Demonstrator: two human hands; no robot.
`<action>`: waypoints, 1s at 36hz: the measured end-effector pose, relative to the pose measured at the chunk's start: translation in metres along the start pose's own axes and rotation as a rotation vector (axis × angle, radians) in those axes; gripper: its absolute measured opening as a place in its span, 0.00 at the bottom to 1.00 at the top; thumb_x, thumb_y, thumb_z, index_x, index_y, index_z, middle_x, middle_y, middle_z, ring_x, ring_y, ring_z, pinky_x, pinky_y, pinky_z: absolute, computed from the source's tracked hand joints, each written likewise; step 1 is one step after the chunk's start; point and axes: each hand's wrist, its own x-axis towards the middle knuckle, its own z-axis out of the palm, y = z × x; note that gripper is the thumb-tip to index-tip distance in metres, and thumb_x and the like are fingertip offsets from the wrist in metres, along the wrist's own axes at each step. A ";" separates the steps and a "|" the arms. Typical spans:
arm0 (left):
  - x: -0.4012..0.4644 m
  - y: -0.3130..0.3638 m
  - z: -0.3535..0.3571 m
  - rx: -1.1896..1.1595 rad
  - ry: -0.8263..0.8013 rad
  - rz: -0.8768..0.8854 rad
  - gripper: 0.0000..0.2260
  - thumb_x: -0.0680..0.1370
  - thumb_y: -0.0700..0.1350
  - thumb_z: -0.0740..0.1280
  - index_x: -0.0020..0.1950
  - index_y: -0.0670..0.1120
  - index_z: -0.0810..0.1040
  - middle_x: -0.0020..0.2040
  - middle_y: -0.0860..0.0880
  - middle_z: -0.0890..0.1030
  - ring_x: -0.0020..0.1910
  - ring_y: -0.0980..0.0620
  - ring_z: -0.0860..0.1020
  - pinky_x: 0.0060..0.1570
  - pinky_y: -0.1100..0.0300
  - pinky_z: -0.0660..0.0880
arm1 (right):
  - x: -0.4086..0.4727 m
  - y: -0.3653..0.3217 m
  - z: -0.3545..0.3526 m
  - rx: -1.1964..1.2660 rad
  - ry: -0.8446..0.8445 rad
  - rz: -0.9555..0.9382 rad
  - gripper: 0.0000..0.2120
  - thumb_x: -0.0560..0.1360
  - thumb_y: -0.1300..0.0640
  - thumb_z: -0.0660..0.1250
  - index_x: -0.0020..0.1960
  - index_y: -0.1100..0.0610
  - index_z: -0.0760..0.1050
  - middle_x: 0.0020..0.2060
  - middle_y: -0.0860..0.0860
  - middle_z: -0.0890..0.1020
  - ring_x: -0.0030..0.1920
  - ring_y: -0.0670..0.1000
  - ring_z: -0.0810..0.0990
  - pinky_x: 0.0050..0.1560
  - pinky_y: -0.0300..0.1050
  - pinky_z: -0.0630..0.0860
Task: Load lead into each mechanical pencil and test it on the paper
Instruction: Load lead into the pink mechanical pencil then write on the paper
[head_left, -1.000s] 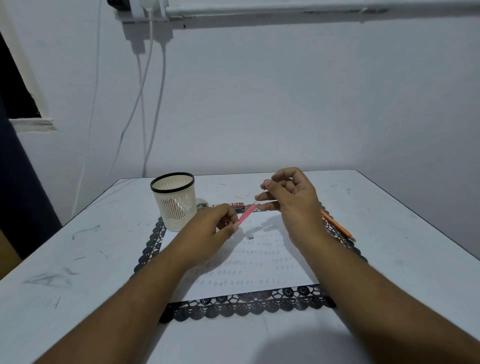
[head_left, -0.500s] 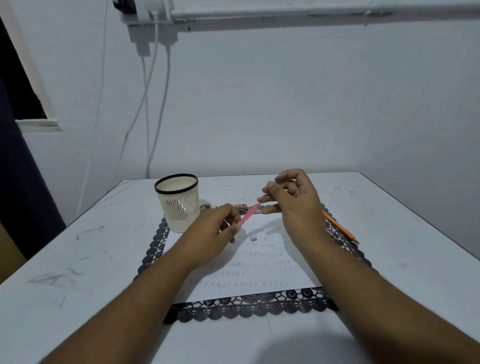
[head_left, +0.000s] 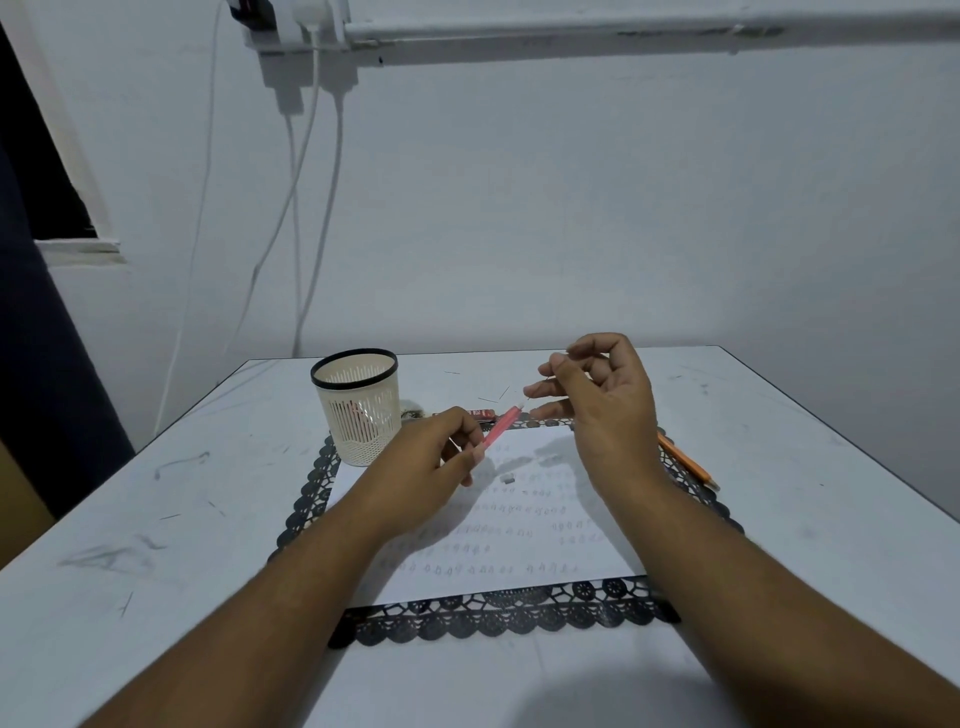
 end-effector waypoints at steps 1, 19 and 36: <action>0.000 0.000 0.000 -0.004 0.000 0.000 0.05 0.83 0.45 0.67 0.48 0.54 0.77 0.43 0.60 0.81 0.40 0.57 0.82 0.40 0.49 0.80 | 0.000 0.001 0.000 -0.005 -0.003 0.001 0.06 0.82 0.65 0.69 0.54 0.59 0.73 0.44 0.59 0.84 0.42 0.61 0.88 0.34 0.48 0.83; 0.001 0.002 0.001 -0.150 0.019 -0.053 0.03 0.83 0.41 0.68 0.50 0.48 0.78 0.41 0.50 0.83 0.33 0.60 0.80 0.31 0.59 0.76 | -0.004 0.016 0.001 -0.094 -0.040 0.017 0.04 0.82 0.60 0.70 0.54 0.56 0.75 0.43 0.56 0.88 0.48 0.56 0.88 0.52 0.61 0.85; 0.001 0.002 0.000 -0.203 0.014 -0.065 0.02 0.83 0.41 0.68 0.51 0.47 0.78 0.42 0.46 0.83 0.32 0.59 0.80 0.32 0.60 0.76 | -0.004 0.030 -0.007 -0.503 -0.143 -0.222 0.05 0.81 0.56 0.71 0.48 0.54 0.84 0.40 0.44 0.86 0.45 0.45 0.85 0.49 0.44 0.83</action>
